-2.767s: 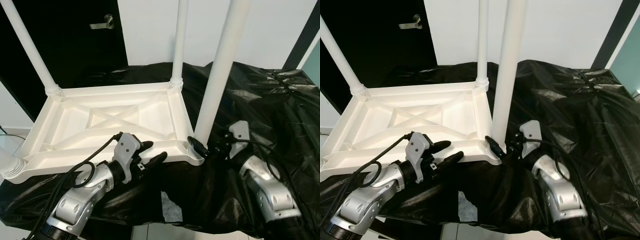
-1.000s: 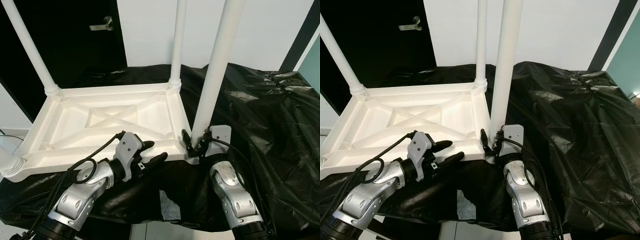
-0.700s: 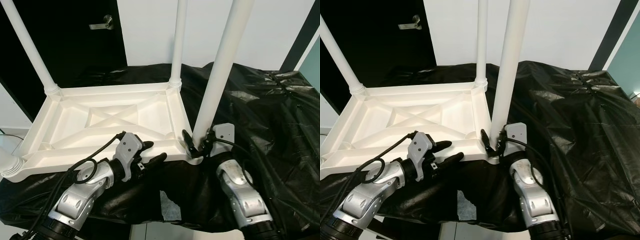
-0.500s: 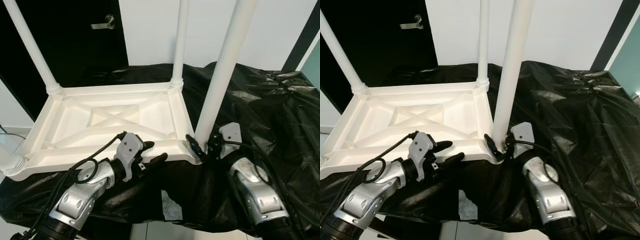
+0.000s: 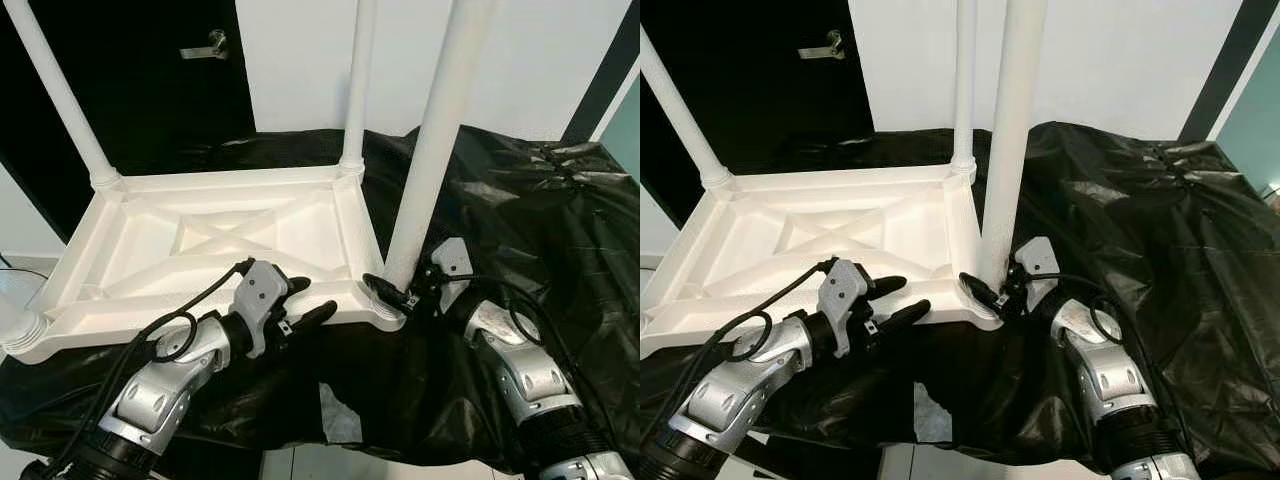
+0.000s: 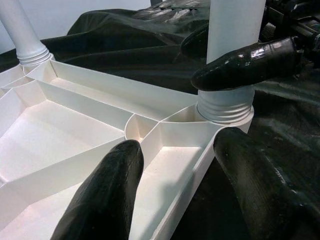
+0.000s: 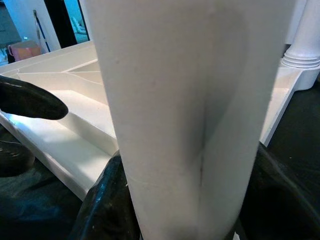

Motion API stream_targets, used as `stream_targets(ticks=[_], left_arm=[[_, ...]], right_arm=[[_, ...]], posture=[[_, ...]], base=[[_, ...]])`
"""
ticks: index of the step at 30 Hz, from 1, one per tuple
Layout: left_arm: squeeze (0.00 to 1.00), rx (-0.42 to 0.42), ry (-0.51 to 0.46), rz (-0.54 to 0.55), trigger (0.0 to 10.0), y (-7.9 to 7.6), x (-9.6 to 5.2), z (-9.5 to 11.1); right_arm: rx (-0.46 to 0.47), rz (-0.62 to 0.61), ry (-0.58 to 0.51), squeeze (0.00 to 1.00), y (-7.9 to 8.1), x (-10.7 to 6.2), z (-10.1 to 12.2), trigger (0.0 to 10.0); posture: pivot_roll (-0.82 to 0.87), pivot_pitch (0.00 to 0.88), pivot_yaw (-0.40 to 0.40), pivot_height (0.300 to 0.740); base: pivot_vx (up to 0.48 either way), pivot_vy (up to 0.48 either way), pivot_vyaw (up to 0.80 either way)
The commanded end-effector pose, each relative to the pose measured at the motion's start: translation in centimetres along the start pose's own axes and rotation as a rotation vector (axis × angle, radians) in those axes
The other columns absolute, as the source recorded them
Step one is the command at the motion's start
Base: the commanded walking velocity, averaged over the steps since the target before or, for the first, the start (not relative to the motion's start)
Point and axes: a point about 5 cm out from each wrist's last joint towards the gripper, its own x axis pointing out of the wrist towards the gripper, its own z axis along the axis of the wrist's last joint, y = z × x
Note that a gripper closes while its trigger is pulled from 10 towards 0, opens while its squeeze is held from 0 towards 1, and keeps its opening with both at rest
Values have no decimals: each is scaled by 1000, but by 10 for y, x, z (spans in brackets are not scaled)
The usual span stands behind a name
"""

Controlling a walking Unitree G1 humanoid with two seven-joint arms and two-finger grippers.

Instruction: Building children table

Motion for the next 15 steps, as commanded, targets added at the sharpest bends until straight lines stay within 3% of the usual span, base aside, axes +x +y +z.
stream_targets(ticks=[1, 6, 7, 15], left_arm=[[0, 12, 10, -127, 10000, -7, -2, -1], [0, 9, 12, -124, 10000, -8, -4, -2], [0, 8, 12, -124, 10000, -8, -4, -2], [0, -3, 10, -125, 10000, -11, -4, -3]], right_arm=[[5, 50, 41, 0, 8, 1, -10, 0], [32, 25, 39, 0, 8, -2, -12, 0], [40, 16, 38, 0, 8, -3, -12, 10000], [58, -253, 59, 0, 6, 0, -12, 10000]], posture=[[30, 0, -17, 740], [32, 0, -23, 740], [32, 0, -23, 740], [29, 0, -27, 740]], base=[[0, 0, 0], [0, 0, 0], [0, 0, 0], [0, 0, 0]])
